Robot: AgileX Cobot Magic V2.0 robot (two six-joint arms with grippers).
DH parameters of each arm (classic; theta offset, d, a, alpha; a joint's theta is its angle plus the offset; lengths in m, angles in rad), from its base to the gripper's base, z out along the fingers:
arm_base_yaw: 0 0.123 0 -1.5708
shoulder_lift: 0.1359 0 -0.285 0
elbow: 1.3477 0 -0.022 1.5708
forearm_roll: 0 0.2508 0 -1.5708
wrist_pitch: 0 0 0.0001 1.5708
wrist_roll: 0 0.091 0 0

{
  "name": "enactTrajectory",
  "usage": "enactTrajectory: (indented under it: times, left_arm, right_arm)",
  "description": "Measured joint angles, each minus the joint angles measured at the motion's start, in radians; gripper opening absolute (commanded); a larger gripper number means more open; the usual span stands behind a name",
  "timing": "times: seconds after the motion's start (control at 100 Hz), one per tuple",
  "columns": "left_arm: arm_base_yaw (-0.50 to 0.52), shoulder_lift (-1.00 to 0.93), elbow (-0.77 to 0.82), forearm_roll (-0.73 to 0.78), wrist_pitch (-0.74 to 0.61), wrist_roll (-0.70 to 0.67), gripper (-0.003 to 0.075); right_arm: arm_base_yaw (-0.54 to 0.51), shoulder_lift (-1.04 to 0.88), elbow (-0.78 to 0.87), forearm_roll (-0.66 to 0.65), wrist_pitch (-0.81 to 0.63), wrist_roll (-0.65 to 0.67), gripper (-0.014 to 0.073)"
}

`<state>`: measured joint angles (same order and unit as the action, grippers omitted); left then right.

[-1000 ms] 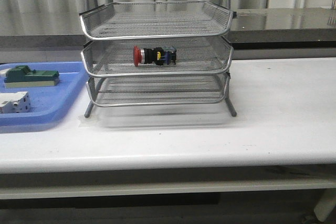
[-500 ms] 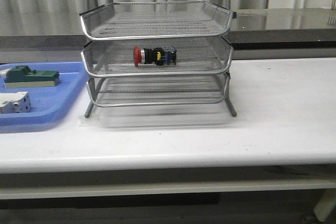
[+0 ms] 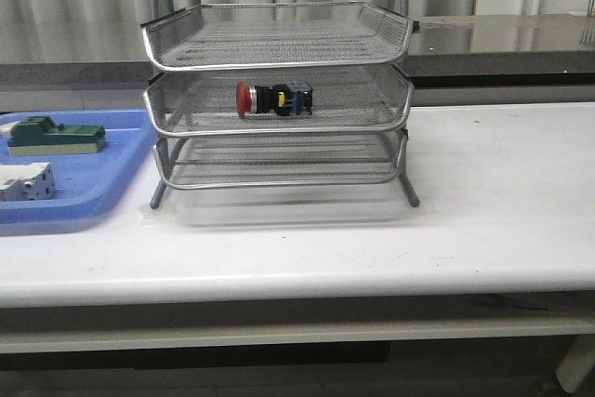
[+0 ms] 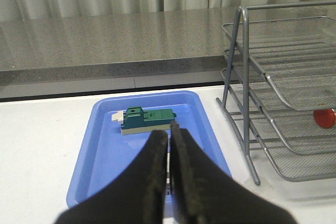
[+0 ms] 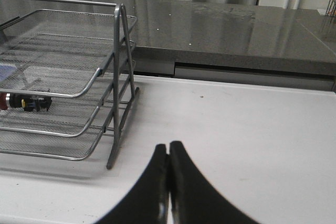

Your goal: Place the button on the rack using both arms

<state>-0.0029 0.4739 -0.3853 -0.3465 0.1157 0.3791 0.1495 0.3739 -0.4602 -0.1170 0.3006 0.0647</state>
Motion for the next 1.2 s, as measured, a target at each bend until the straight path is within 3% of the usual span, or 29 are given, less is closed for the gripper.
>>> enactTrajectory:
  times: [0.58,0.92,1.2]
  left_arm:
    - [0.0,0.0,0.0,0.0,0.0,0.0,0.0004]
    - [0.0,0.0,0.0,0.0,0.0,0.0,0.0004]
    - [0.0,0.0,0.0,0.0,0.0,0.0,0.0004]
  right_arm:
    - [0.0,-0.005,0.015,0.0,-0.008,0.0,-0.0067]
    - [0.0,-0.152,0.248,0.019,-0.166,0.0,-0.0067]
    - [0.0,-0.356,0.426,0.07,-0.182,0.0,-0.0067]
